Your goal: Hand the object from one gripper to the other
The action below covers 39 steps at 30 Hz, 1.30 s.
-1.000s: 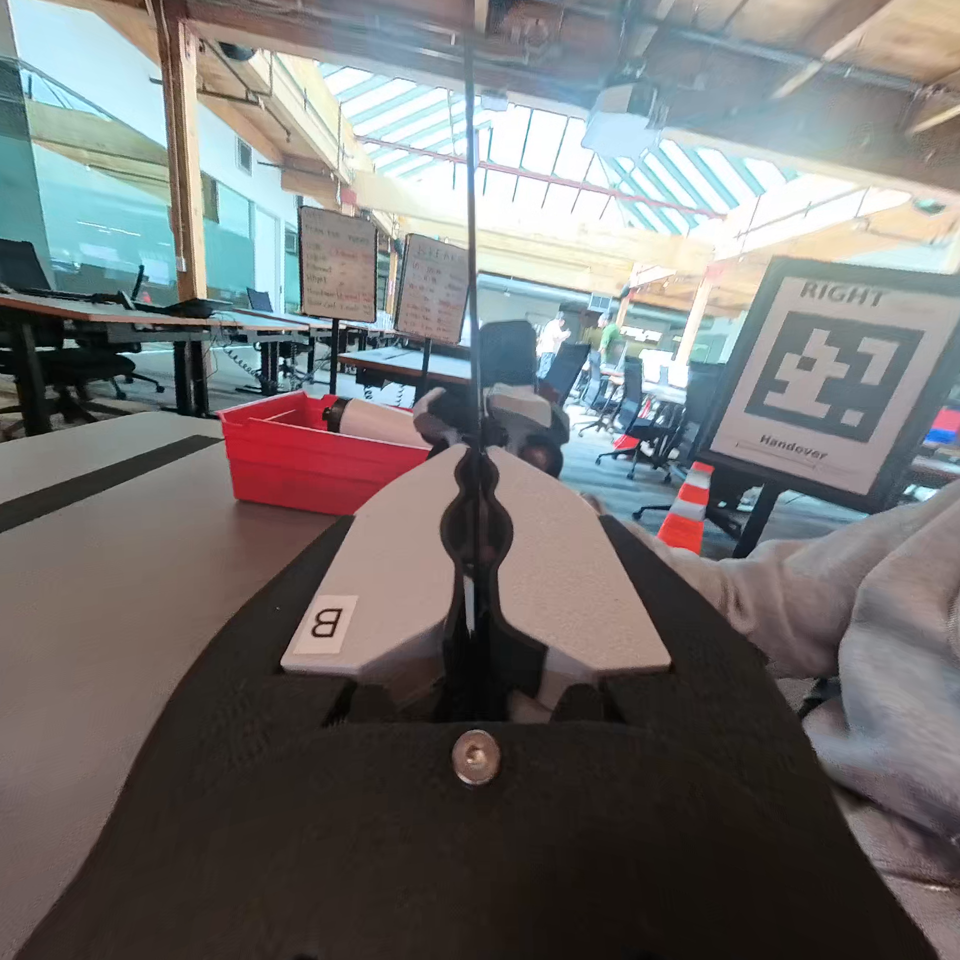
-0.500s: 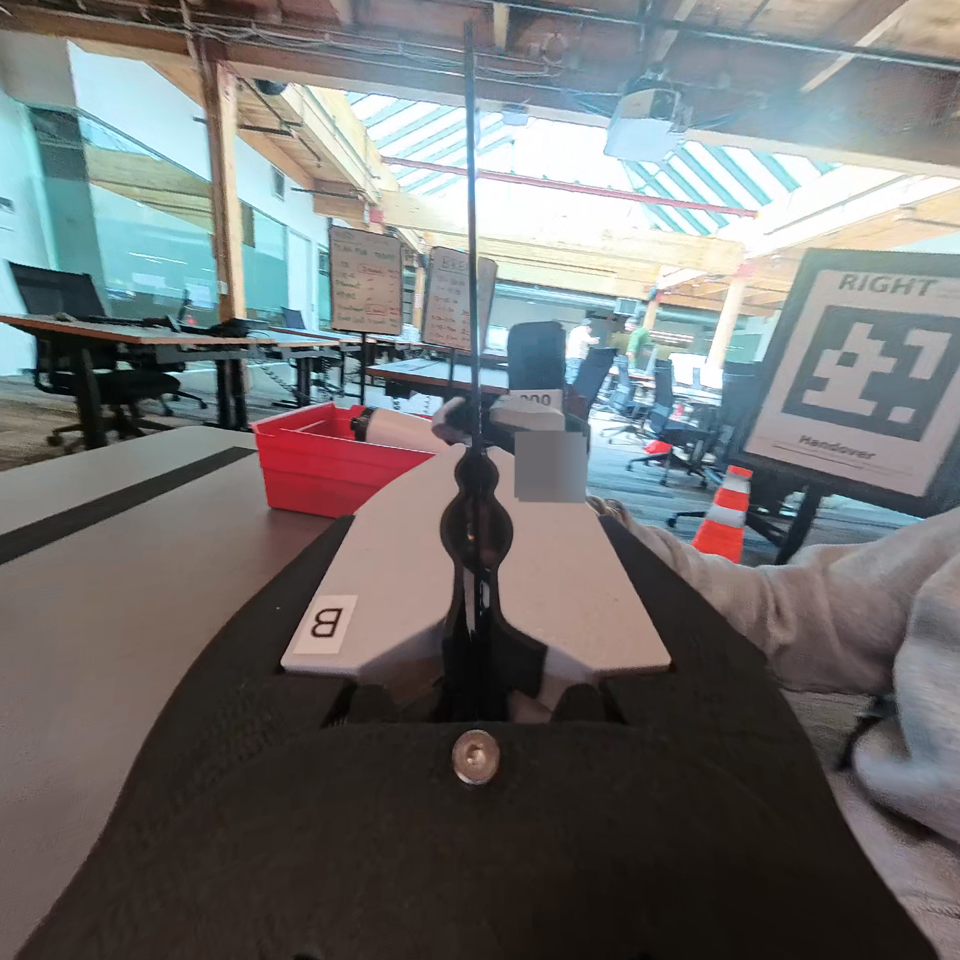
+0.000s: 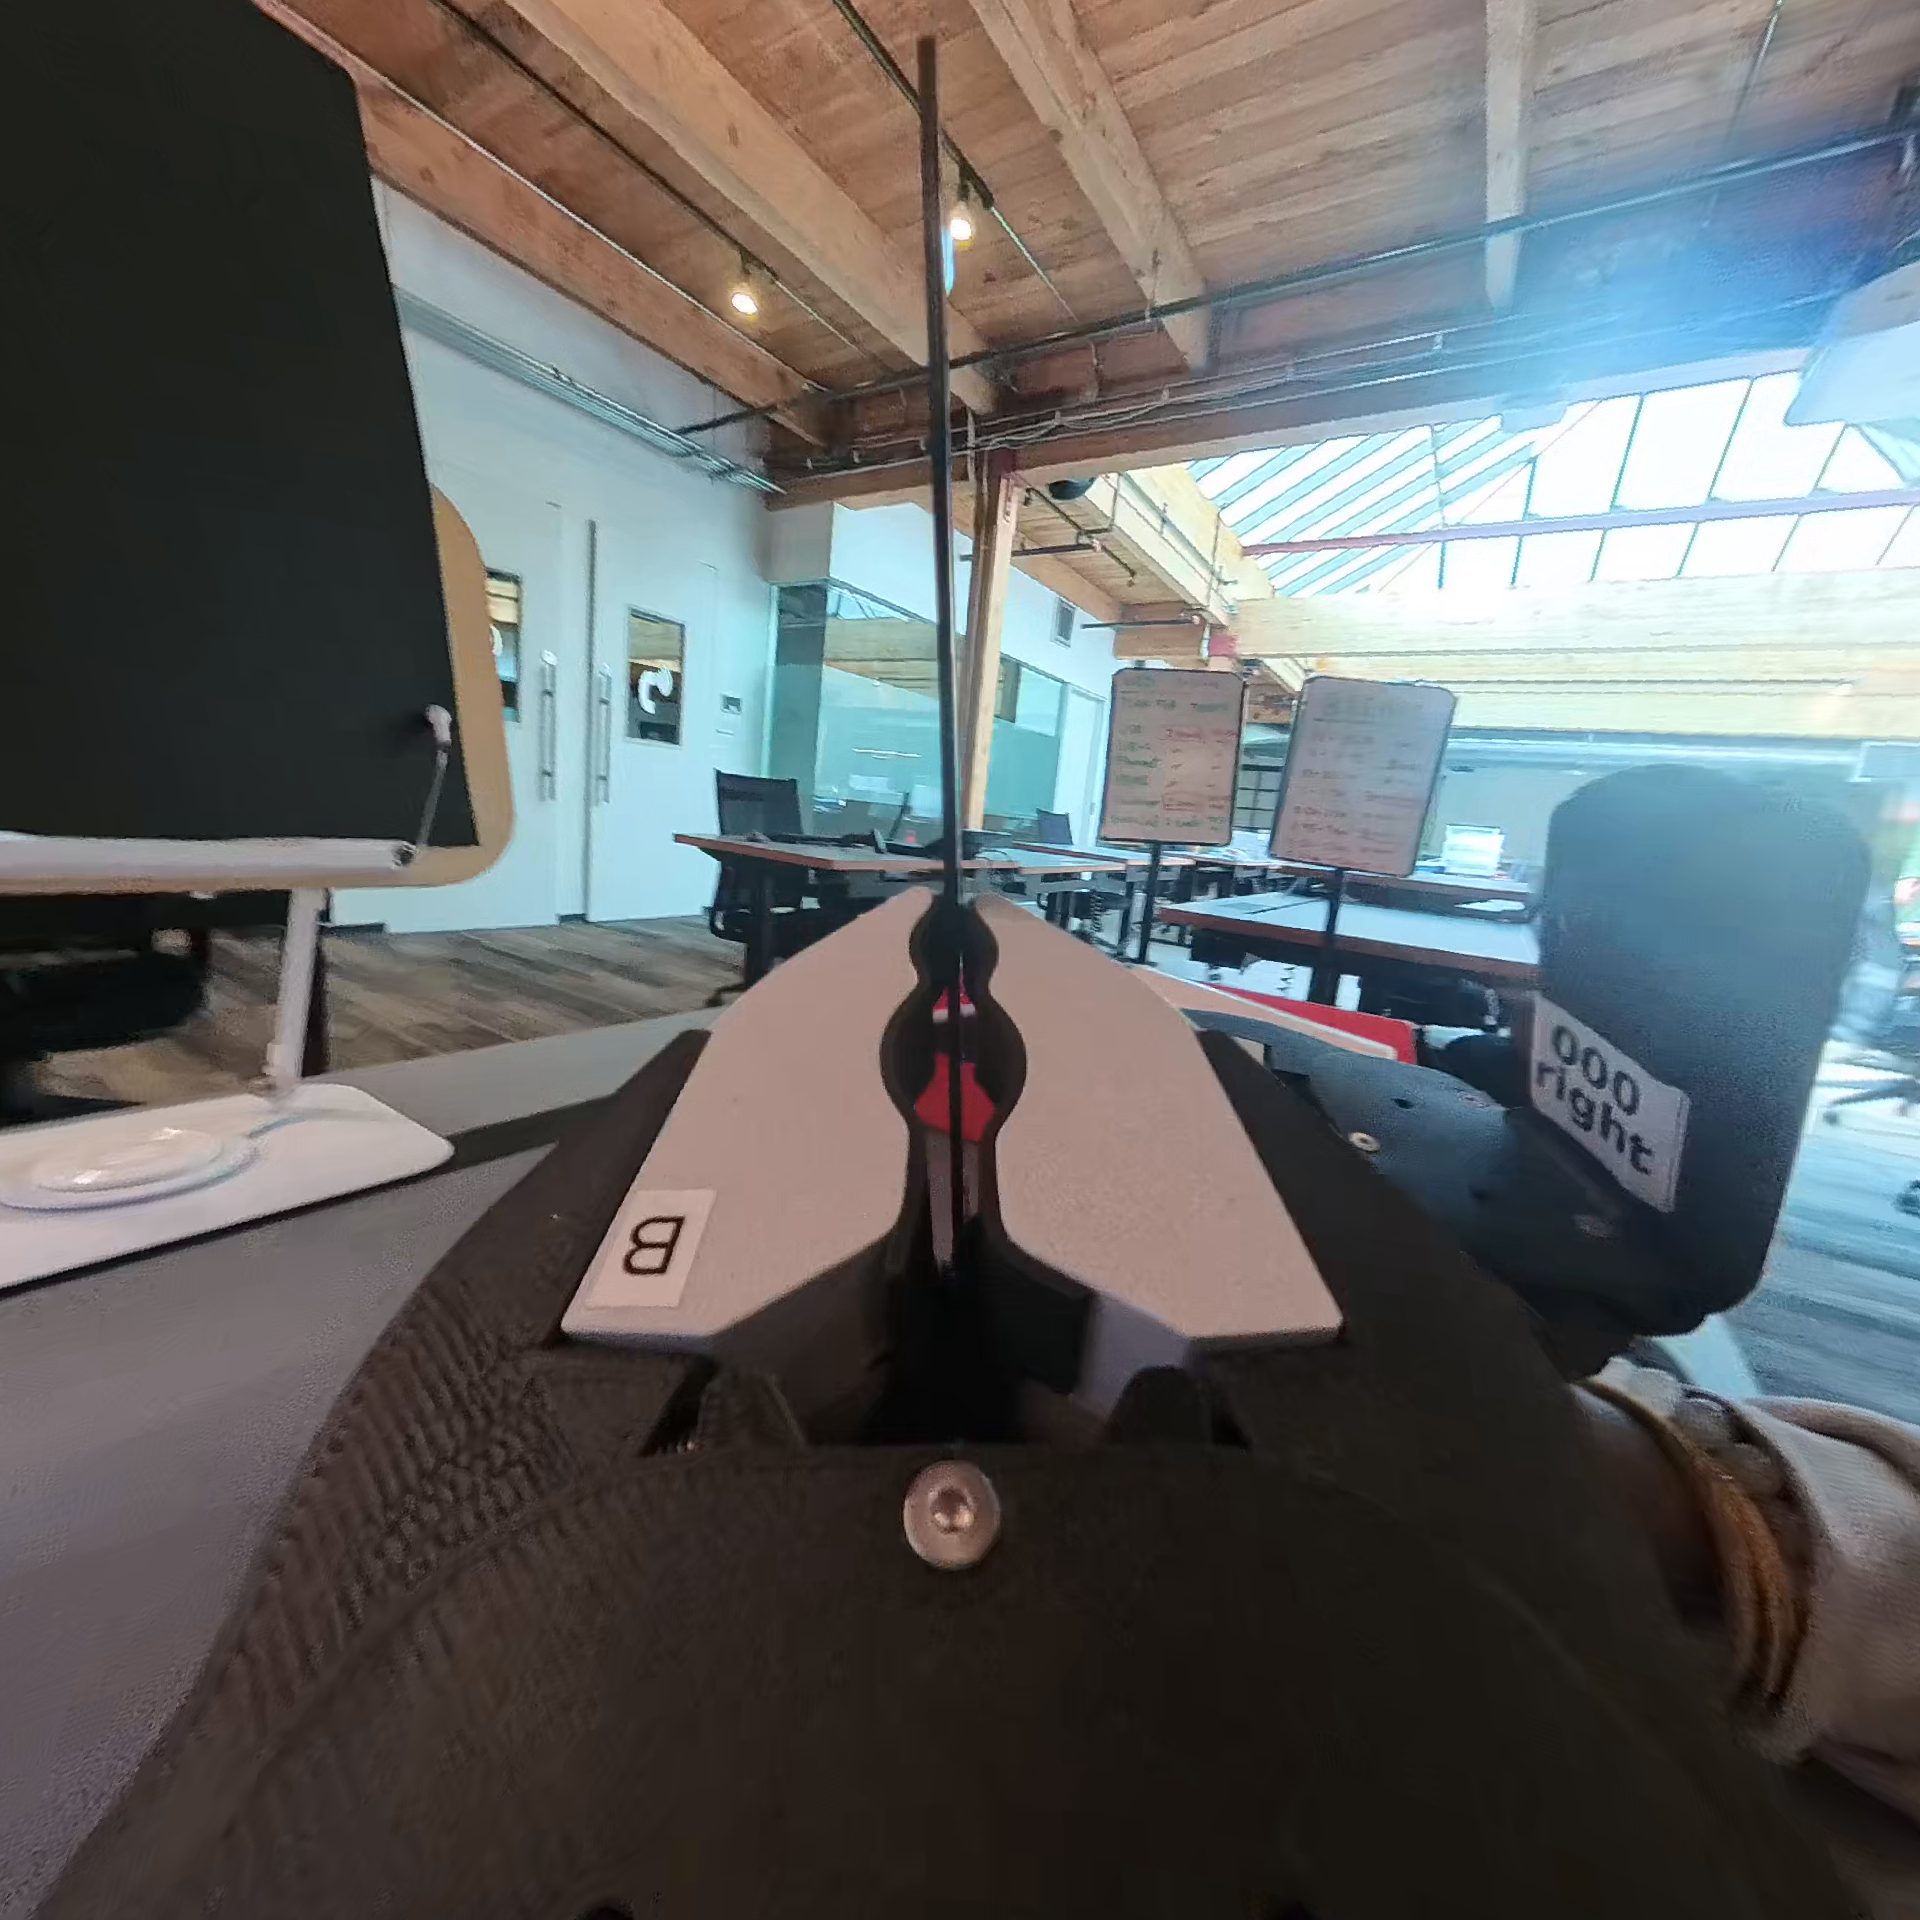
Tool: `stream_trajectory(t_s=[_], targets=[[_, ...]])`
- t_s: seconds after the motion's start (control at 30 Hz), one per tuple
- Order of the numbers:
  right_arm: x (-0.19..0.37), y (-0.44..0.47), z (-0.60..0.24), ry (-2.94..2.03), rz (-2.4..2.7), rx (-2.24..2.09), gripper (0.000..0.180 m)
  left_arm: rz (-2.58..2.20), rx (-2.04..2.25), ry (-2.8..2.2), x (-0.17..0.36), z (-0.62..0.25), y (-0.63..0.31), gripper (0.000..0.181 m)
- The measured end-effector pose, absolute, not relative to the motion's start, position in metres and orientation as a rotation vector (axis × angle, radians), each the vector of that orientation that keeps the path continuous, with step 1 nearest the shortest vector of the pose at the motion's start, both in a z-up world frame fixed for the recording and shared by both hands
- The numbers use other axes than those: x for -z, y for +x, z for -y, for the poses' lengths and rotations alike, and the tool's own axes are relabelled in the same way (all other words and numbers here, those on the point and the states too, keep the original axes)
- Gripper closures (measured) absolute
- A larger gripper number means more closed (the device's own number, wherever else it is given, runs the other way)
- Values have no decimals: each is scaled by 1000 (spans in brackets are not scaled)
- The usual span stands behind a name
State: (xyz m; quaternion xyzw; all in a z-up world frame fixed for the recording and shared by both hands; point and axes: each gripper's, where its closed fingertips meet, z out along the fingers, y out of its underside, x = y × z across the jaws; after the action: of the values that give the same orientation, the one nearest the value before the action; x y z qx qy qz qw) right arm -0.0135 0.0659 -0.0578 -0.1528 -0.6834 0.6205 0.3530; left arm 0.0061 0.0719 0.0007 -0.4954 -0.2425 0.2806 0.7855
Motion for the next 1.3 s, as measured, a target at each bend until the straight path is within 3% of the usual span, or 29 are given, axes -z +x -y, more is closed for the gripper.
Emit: stream_trajectory(t_s=[0.13, 0.27, 0.37, 0.43, 0.47, 0.5, 0.63, 0.7, 0.77, 0.9, 1.0, 1.03, 1.1, 1.2, 1.3], targets=[[61, -17, -69, -428, 1767, -1554, 88, 530, -544, -1075, 5, -81, 8, 179], [57, -15, -74, -417, 1780, -1589, 89, 450, -511, -1095, 0, -87, 15, 176], [42, -2, -74, -343, 1769, -1743, 89, 287, -382, -1036, -18, -86, 33, 147], [29, 17, -72, -241, 1798, -1951, 90, 214, -278, -973, -31, -74, 40, 137], [22, 30, -71, -171, 1830, -2092, 90, 205, -200, -956, -33, -69, 41, 119], [16, 44, -71, -105, 1878, -2251, 90, 200, -88, -968, -33, -68, 43, 112], [6, 84, -78, 63, 2088, -2806, 90, 156, 244, -973, -28, -74, 54, 99], [11, 90, -74, 57, 2174, -2887, 90, 115, 271, -990, -25, -80, 62, 94], [12, 102, -73, 108, 2261, -2981, 90, 113, 226, -1061, -18, -88, 62, 103], [16, 118, -68, 167, 2403, -3106, 90, 45, 224, -1037, -21, -87, 75, 150], [9, 118, -72, 168, 2401, -3186, 90, 16, 279, -1026, -26, -80, 78, 162], [8, 113, -73, 121, 2390, -3155, 93, 17, 261, -1008, -30, -75, 77, 175], [10, 88, -74, -46, 2270, -2987, 95, 114, 141, -1087, -23, -73, 59, 179], [8, 57, -88, -173, 2094, -2751, 118, 148, 4, -1185, -16, -72, 50, 179], [11, 43, -92, -191, 2005, -2572, 130, 169, 32, -1170, -16, -72, 48, 180]])
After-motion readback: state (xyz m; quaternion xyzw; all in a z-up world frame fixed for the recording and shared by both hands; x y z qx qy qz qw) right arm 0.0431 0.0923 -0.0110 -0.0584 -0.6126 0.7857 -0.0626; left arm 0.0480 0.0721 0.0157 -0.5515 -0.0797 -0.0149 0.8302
